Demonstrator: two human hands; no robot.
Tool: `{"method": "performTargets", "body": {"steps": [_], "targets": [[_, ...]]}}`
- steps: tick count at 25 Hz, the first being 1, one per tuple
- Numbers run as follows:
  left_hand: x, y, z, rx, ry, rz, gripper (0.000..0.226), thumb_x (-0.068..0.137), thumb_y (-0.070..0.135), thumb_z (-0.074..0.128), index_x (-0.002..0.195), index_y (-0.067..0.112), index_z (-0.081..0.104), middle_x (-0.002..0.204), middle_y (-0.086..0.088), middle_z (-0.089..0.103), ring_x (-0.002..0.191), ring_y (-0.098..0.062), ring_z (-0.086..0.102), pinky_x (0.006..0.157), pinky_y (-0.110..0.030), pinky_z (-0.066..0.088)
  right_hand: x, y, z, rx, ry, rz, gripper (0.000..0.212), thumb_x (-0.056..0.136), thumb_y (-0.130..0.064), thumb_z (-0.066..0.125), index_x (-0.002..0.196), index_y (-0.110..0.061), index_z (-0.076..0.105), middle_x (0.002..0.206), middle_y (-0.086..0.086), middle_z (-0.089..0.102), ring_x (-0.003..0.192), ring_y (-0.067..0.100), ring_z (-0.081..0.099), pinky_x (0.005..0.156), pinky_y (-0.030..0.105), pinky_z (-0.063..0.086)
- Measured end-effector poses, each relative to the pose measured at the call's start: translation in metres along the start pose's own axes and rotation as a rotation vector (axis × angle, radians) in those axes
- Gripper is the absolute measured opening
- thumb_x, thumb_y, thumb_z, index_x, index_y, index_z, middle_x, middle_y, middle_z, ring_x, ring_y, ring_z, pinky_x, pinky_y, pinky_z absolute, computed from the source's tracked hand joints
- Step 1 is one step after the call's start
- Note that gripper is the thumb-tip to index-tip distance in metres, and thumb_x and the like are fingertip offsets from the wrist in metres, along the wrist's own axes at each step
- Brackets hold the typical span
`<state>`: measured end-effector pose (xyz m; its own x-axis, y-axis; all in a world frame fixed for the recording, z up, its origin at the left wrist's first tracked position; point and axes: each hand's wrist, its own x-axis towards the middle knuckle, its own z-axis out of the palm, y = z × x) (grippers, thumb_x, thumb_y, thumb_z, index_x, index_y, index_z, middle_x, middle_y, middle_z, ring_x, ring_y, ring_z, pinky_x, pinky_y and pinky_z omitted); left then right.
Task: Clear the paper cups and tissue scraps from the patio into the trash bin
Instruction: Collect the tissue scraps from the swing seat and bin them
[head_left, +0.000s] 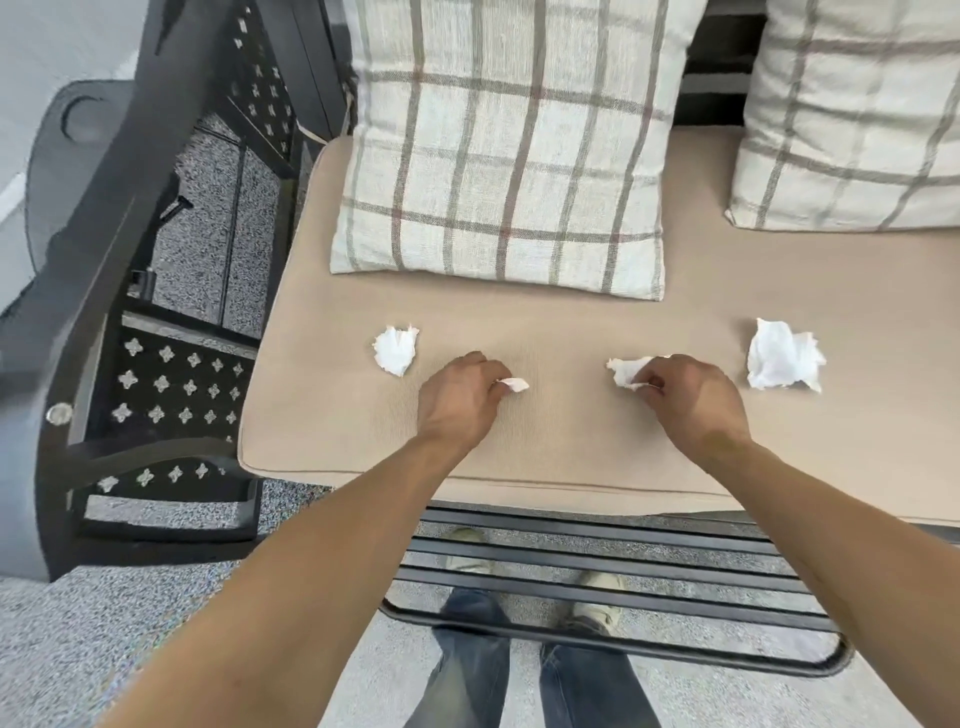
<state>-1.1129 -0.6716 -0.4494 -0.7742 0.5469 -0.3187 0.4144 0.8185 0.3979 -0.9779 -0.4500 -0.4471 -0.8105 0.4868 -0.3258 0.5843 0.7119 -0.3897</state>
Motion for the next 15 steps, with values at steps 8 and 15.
{"method": "performTargets", "body": {"steps": [8, 15], "targets": [[0.01, -0.064, -0.052, -0.383, 0.094, -0.494, 0.063, 0.081, 0.025, 0.077, 0.137, 0.029, 0.05, 0.087, 0.002, 0.067, 0.106, -0.025, 0.059, 0.079, -0.022, 0.038, 0.021, 0.055, -0.066, 0.237, 0.017, 0.286, 0.013, 0.08, -0.02, 0.075, 0.081, -0.032, 0.07, 0.149, -0.009, 0.039, 0.108, 0.021, 0.059, 0.082, 0.037, 0.049], [0.029, -0.081, -0.023, -0.238, 0.045, -0.511, 0.035, 0.079, 0.023, 0.076, 0.112, 0.017, 0.067, 0.103, -0.006, 0.071, 0.09, -0.025, 0.061, 0.071, -0.029, 0.047, 0.015, 0.085, -0.036, 0.44, 0.045, 0.396, 0.013, 0.079, -0.017, 0.068, 0.085, -0.028, 0.071, 0.089, -0.017, 0.071, 0.085, 0.017, 0.062, 0.075, 0.031, 0.052]]}}
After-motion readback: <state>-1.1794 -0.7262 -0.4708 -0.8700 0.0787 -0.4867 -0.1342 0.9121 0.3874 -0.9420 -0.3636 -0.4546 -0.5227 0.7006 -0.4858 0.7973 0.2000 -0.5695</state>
